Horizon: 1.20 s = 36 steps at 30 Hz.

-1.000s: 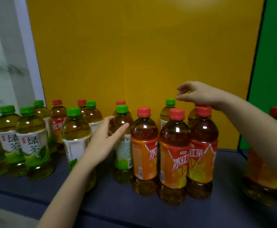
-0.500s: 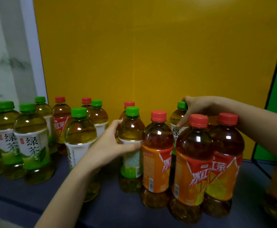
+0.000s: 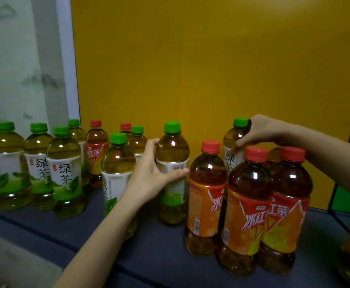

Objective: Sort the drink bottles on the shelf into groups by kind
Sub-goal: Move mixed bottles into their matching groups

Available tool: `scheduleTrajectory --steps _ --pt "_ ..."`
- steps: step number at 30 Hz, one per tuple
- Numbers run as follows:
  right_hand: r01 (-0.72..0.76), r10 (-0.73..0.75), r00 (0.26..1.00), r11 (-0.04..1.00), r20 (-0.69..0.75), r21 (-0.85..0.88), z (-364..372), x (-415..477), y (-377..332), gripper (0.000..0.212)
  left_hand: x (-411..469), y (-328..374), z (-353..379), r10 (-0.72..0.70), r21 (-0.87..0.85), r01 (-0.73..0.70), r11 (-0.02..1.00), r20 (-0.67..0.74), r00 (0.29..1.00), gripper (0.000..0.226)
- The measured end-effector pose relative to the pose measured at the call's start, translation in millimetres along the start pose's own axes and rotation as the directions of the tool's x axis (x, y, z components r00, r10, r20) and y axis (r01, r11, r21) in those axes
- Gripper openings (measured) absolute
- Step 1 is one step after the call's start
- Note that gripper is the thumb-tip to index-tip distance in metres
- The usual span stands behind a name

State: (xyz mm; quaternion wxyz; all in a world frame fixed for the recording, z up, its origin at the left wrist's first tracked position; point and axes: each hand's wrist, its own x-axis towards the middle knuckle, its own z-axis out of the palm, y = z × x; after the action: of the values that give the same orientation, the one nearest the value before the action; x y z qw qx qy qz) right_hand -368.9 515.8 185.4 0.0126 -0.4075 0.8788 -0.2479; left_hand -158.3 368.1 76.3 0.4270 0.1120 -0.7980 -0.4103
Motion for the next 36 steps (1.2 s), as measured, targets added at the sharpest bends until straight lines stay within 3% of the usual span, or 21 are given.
scheduleTrajectory --steps 6,9,14,18,22,28,32,36 --pt "0.241 -0.189 0.96 0.932 -0.205 0.27 -30.7 -18.8 -19.2 0.068 10.1 37.0 -12.6 0.163 0.09 -0.152 0.984 -0.138 0.977 0.079" --pt "0.418 -0.296 0.888 0.839 -0.351 0.35 -42.6 -35.5 -34.8 0.063 12.7 60.8 -21.5 0.212 0.104 -0.194 0.975 -0.202 0.956 0.079" --pt "0.633 -0.408 0.724 0.714 -0.557 0.3 -59.5 -57.8 -61.0 0.065 9.0 93.8 -47.5 0.254 0.067 -0.245 0.967 -0.303 0.919 0.08" --pt "0.751 -0.488 0.602 0.616 -0.632 0.239 -63.6 -80.4 -83.2 0.094 -4.4 110.1 -71.3 0.296 0.091 -0.282 0.955 -0.338 0.893 0.083" --pt "0.802 -0.531 0.547 0.555 -0.647 0.221 -56.7 -96.6 -104.5 0.095 -29.2 115.7 -101.3 0.274 0.114 -0.249 0.962 -0.384 0.882 0.081" --pt "0.783 -0.528 0.608 0.521 -0.594 0.339 -27.4 -114.8 -142.9 0.082 -65.5 100.5 -158.7 0.221 0.168 -0.159 0.973 -0.467 0.856 0.079" --pt "0.724 -0.493 0.684 0.546 -0.537 0.421 3.8 -116.7 -171.6 0.046 -86.1 78.0 -203.5 0.17 0.173 -0.097 0.98 -0.485 0.858 0.074" --pt "0.665 -0.455 0.746 0.559 -0.487 0.495 40.5 -119.6 -204.7 0.033 -98.8 48.2 -251.1 0.108 0.159 -0.034 0.987 -0.483 0.869 0.081"
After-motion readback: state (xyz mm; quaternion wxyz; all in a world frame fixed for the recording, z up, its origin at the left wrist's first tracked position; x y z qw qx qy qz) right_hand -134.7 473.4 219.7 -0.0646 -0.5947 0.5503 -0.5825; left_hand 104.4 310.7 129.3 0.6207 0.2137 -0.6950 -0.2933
